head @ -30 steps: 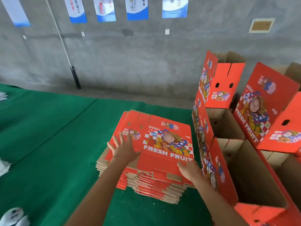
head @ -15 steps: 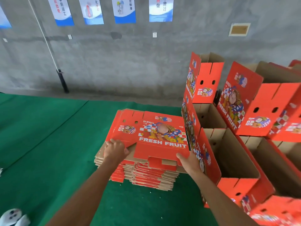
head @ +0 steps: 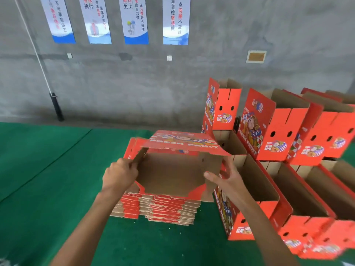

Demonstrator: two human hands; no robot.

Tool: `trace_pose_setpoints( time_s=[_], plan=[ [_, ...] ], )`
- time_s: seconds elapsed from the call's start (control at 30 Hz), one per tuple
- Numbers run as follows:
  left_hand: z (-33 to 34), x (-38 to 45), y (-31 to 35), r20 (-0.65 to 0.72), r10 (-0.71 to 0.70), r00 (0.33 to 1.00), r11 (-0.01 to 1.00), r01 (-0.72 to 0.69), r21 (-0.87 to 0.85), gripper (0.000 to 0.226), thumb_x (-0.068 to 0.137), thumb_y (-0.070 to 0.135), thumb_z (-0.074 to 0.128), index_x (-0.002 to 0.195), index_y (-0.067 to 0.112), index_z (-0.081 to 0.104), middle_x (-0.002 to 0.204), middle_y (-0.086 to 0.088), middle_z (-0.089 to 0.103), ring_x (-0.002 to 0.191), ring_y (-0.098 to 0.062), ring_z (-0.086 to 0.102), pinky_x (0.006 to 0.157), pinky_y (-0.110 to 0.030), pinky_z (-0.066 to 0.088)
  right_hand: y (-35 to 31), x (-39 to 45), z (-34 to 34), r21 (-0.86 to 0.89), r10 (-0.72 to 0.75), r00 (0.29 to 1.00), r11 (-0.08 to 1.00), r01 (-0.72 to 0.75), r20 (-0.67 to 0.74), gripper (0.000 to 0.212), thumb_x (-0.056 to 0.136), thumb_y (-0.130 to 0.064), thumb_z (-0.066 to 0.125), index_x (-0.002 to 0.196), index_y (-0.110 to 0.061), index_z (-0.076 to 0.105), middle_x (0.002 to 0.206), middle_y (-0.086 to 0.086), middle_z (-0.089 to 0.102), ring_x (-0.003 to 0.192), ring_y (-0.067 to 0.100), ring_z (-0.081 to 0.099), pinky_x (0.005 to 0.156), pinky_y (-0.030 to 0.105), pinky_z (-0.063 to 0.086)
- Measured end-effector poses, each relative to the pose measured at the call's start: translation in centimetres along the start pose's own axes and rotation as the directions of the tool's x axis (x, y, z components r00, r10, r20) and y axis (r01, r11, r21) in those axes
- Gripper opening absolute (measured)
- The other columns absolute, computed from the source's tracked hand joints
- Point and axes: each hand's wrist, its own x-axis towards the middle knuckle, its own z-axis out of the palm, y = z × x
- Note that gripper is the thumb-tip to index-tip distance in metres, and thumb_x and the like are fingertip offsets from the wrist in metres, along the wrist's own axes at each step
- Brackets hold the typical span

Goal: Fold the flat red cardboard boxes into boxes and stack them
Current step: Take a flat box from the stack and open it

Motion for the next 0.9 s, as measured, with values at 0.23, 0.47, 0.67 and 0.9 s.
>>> trace_pose_setpoints(
  time_s=[0.23,0.47,0.67,0.9],
  plan=[
    [-5.7,-6.7,2.4,-0.194,0.082,0.978,0.975,-0.119,-0.187,0.03,0.094,0.044,0.064,0.087,0.017,0.076,0.067,-0.012,0.066,0.071,-0.042,0.062,0.064,-0.041,0.054,-5.2,-4.9,-4.5,-0.126,-0.001,0.999,0.992,-0.004,-0.035,0.077,0.103,-0.012,0.051,0.154,-0.06,0.02,0.14,-0.042,0.039,0.133,-0.004,0.04,0.115,0.031,0.034],
    [-10.5,-11.7,3.7,-0.049,0.119,0.992,0.89,-0.128,-0.437,0.034,0.078,0.049,0.062,0.07,0.017,0.07,0.051,-0.009,0.06,0.048,-0.03,0.058,0.05,-0.036,0.048,-9.6,-10.4,-11.0,-0.263,-0.005,0.999,0.965,0.015,0.037,0.064,0.099,-0.002,0.055,0.151,-0.039,0.047,0.14,-0.016,0.062,0.129,0.009,0.058,0.116,0.045,0.04],
    [-9.3,-14.8,5.2,0.165,0.099,0.981,0.759,0.033,-0.65,0.011,0.093,0.002,0.068,0.092,0.013,0.067,0.055,-0.01,0.067,0.04,-0.03,0.063,0.032,-0.027,0.046,-9.5,-14.2,-16.2,-0.495,0.196,0.967,0.864,-0.092,0.162,0.062,0.092,0.001,0.059,0.141,-0.038,0.06,0.121,-0.038,0.061,0.123,-0.004,0.055,0.09,0.014,0.039],
    [-0.6,-17.8,5.2,0.453,0.152,0.878,0.851,0.117,-0.512,0.037,0.092,0.0,0.052,0.105,0.034,0.055,0.064,-0.022,0.072,0.051,-0.043,0.07,0.035,-0.03,0.048,-4.2,-16.0,-19.7,-0.716,0.469,0.868,0.661,-0.224,0.161,0.056,0.09,-0.009,0.063,0.144,-0.026,0.059,0.137,0.002,0.063,0.127,0.021,0.055,0.106,0.04,0.046]
  ],
)
